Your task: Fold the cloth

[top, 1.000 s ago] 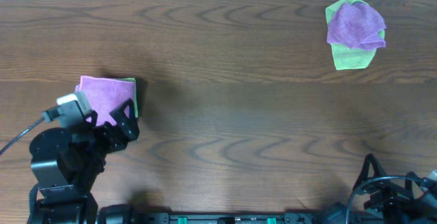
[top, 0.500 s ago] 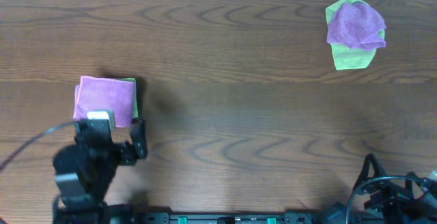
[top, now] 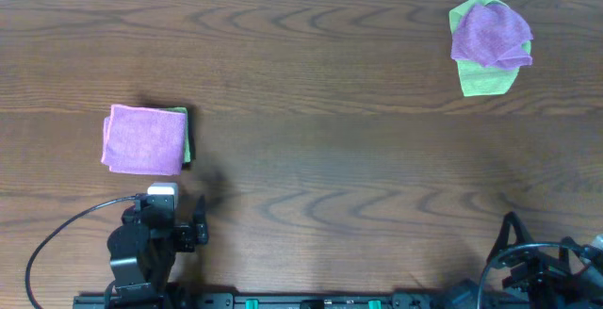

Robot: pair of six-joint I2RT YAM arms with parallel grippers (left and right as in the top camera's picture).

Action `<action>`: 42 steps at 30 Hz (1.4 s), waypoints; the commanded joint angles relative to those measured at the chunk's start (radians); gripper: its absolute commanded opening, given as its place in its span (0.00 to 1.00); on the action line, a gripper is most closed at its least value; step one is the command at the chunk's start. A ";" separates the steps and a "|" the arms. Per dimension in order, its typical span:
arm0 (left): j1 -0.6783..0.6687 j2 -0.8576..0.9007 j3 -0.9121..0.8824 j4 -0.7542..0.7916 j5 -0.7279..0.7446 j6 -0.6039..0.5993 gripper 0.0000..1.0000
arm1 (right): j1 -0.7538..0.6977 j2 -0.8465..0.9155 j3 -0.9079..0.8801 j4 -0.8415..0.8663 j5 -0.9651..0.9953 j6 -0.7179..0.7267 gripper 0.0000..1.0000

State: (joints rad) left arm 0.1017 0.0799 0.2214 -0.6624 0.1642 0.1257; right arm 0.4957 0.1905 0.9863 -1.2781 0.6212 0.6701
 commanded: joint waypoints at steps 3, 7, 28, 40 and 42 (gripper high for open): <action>-0.004 -0.022 -0.042 -0.018 -0.148 -0.001 0.95 | -0.006 -0.003 -0.002 -0.001 0.010 0.010 0.99; -0.004 -0.063 -0.063 -0.032 -0.192 -0.061 0.95 | -0.006 -0.003 -0.002 -0.001 0.010 0.010 0.99; -0.004 -0.076 -0.061 -0.044 -0.216 -0.059 0.95 | -0.006 -0.003 -0.002 -0.001 0.010 0.010 0.99; -0.004 -0.076 -0.061 -0.044 -0.216 -0.059 0.95 | -0.050 -0.003 -0.038 -0.040 -0.003 0.031 0.99; -0.004 -0.076 -0.061 -0.044 -0.216 -0.059 0.95 | -0.097 -0.004 -0.099 -0.004 -0.010 -0.014 0.99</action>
State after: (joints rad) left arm 0.1017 0.0128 0.1699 -0.6914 -0.0380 0.0772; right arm 0.4507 0.1902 0.9520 -1.2999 0.6170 0.6792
